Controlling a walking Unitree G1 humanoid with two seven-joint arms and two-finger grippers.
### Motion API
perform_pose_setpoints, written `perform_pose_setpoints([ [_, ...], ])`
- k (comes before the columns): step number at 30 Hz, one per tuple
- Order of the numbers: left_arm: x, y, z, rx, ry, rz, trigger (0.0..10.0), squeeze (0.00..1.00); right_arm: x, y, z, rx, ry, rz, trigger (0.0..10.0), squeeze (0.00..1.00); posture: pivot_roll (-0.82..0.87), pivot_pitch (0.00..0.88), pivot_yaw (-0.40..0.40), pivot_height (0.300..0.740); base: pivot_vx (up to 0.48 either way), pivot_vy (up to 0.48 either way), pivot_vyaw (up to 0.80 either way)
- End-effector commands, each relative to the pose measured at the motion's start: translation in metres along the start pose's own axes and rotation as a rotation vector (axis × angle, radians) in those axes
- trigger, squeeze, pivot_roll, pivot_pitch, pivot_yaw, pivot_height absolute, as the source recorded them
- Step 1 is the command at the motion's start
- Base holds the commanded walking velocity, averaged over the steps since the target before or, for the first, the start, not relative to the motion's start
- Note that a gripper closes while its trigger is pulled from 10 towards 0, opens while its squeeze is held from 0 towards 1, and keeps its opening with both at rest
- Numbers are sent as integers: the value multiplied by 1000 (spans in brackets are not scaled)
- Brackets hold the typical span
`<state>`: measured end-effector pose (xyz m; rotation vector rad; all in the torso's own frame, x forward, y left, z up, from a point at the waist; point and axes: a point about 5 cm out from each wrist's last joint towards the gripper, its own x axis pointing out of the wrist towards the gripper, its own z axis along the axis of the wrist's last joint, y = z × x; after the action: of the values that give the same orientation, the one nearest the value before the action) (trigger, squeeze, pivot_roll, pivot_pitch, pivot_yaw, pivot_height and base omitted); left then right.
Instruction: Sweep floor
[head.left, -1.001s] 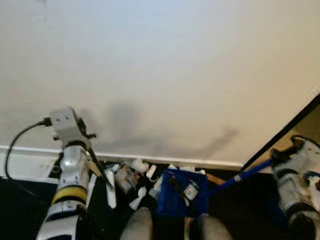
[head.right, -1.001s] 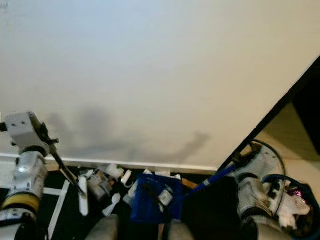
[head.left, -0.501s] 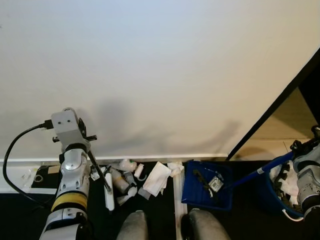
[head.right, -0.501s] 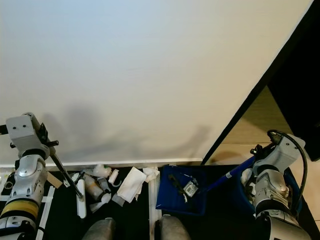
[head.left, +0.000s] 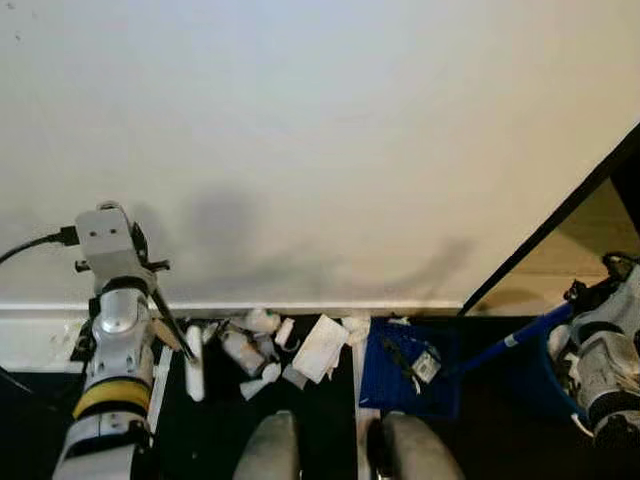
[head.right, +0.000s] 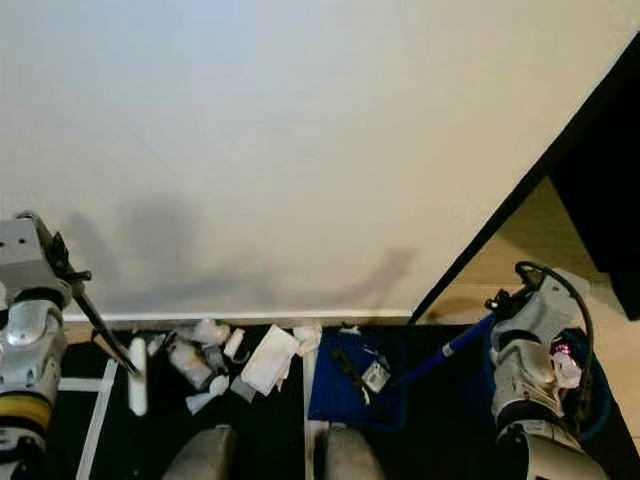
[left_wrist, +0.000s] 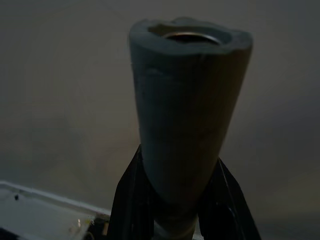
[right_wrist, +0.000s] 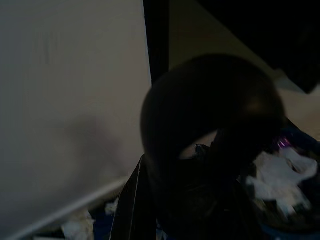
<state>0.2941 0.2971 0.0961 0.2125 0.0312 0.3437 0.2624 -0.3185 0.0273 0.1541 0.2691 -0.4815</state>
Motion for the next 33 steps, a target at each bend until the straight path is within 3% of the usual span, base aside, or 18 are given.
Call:
perform_pose_setpoints([
  [1, 6, 4, 11, 46, -52, -23, 10000, 0, 3, 5, 4, -30, -6, -13, 10000, 0, 142, 175, -8, 740, 0, 0, 0],
  [5, 11, 3, 19, 42, -83, -36, 10000, 0, 7, 14, 13, -42, -34, -15, 10000, 0, 149, 205, -9, 740, 0, 0, 0],
  [10, 20, -2, 28, 25, -107, -87, 10000, 0, 14, 38, 28, -33, -91, 40, 10000, 0, 148, 259, -9, 740, 0, 0, 0],
  [17, 28, -23, 31, 50, -110, -193, 10000, 0, 19, 78, 47, 22, -156, 123, 10000, 0, 87, 306, -15, 740, 0, 0, 0],
  [19, 29, -25, 32, 47, -110, -198, 10000, 0, 19, 81, 48, 29, -160, 127, 10000, 0, 79, 304, -15, 740, 0, 0, 0],
  [21, 30, -40, 32, 26, -105, -233, 10000, 0, 16, 95, 46, 36, -176, 169, 10000, 0, 55, 303, -20, 740, 0, 0, 0],
  [22, 30, -40, 32, 26, -105, -233, 10000, 0, 16, 95, 46, 36, -176, 169, 10000, 0, 55, 303, -20, 740, 0, 0, 0],
  [24, 21, -84, 25, -10, -83, -356, 10000, 0, 7, 106, 27, 16, -153, 210, 10000, 0, 53, 310, -38, 740, 0, 0, 0],
  [25, 21, -84, 25, -10, -83, -356, 10000, 0, 7, 106, 27, 16, -153, 210, 10000, 0, 53, 310, -38, 740, 0, 0, 0],
  [26, 12, -113, 20, -15, -69, -451, 10000, 0, 3, 105, 15, 8, -124, 207, 10000, 0, 53, 309, -39, 740, 0, 0, 0],
  [29, 4, -133, 18, -20, -60, -516, 10000, 0, 0, 102, 8, 6, -105, 199, 10000, 0, 48, 307, -42, 740, 0, 0, 0],
  [32, -12, -182, 28, -107, -69, -641, 10000, 0, -2, 99, 4, 48, -105, 181, 10000, 0, 45, 308, -36, 740, 0, 0, 0],
  [33, -12, -182, 28, -107, -69, -641, 10000, 0, -2, 99, 4, 48, -105, 181, 10000, 0, 45, 308, -36, 740, 0, 0, 0],
])
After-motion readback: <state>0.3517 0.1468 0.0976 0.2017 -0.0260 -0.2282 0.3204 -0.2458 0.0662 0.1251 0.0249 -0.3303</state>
